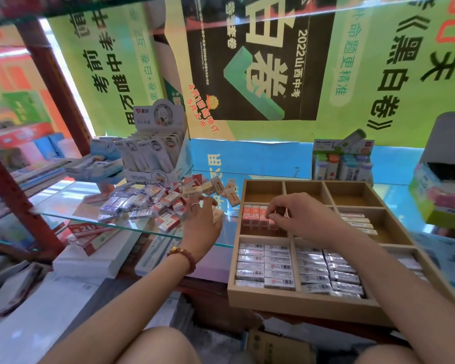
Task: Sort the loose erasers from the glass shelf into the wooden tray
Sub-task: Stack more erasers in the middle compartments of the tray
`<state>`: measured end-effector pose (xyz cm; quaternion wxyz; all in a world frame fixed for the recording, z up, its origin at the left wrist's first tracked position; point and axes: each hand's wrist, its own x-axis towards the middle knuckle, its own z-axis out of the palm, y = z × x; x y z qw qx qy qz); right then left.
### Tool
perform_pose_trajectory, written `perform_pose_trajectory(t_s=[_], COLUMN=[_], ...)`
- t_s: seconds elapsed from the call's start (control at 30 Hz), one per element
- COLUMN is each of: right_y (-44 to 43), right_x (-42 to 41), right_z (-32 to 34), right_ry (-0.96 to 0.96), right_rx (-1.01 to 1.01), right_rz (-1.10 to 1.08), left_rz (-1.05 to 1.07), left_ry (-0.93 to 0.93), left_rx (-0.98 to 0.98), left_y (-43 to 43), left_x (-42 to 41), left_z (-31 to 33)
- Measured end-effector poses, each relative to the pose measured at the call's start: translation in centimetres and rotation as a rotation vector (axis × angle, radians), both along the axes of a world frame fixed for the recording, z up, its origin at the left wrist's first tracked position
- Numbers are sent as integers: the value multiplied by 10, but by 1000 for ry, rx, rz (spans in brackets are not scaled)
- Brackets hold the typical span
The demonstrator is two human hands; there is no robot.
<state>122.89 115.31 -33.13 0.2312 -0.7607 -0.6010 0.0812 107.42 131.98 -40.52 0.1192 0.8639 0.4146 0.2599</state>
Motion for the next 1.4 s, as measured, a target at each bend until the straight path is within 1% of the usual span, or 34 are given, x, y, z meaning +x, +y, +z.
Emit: perform_pose_trajectory(t_s=[0.1,0.23,0.3,0.4,0.5,0.53,0.6,0.67,0.73,0.8,0.83,0.9,0.93,1.0,1.07,1.13,1.2,1.23,1.27,1.33,1.4], right_y=[1,3,3,1,-1,-2,-4,-4,-2,0,-1,-5,-7,-12,-15,-19,-25,-29,-33,-41,-46], right_x=[-5,-11,-14,-19,-24,-25,-27,-33,-44,-52,-55,-54,-50,-43,-37,-29,-21,-17,-14,-10,-9], right_z=[3,7,8,9,11,11,13,18,25,32,36,40,40,39,36,34,33,33,34,36,37], right_ry=[11,32,42,40,51,68,107,220,485,741,808,799,764,711,692,685,675,687,712,767,767], right_rx=[2,3,9,0,-11,-7,20,85,172,242,263,301,318,308,303,343,357,359,360,368,394], right_rz=[16,49,62,68,76,83,83,68,40,-14,-54,-105,-115,-118,-120,-130,-144,-147,-146,-119,-59], left_rz=[78,82,51,-13,-42,-44,-38,-41,-65,-115,-141,-166,-176,-216,-287,-310,-182,-136,-150,-235,-305], left_ry=[142,347,396,349,344,294,133,8,-36,-30,0,16,-11,-123,-231,-323,-448,-516,-571,-632,-651], left_rx=[-50,-103,-50,22,3,-37,-119,-72,15,89,127,145,116,18,-136,-382,-682,-798,-889,-990,-1015], left_y=[3,6,3,0,-6,-10,-20,-34,-51,-71,-81,-98,-103,-108,-109,-110,-111,-109,-109,-113,-114], left_x=[1,2,0,-5,-12,-15,-18,-14,-3,11,17,24,25,25,25,33,42,46,47,44,38], left_z=[1,2,3,10,18,21,34,55,76,91,96,103,104,103,100,98,102,103,102,101,97])
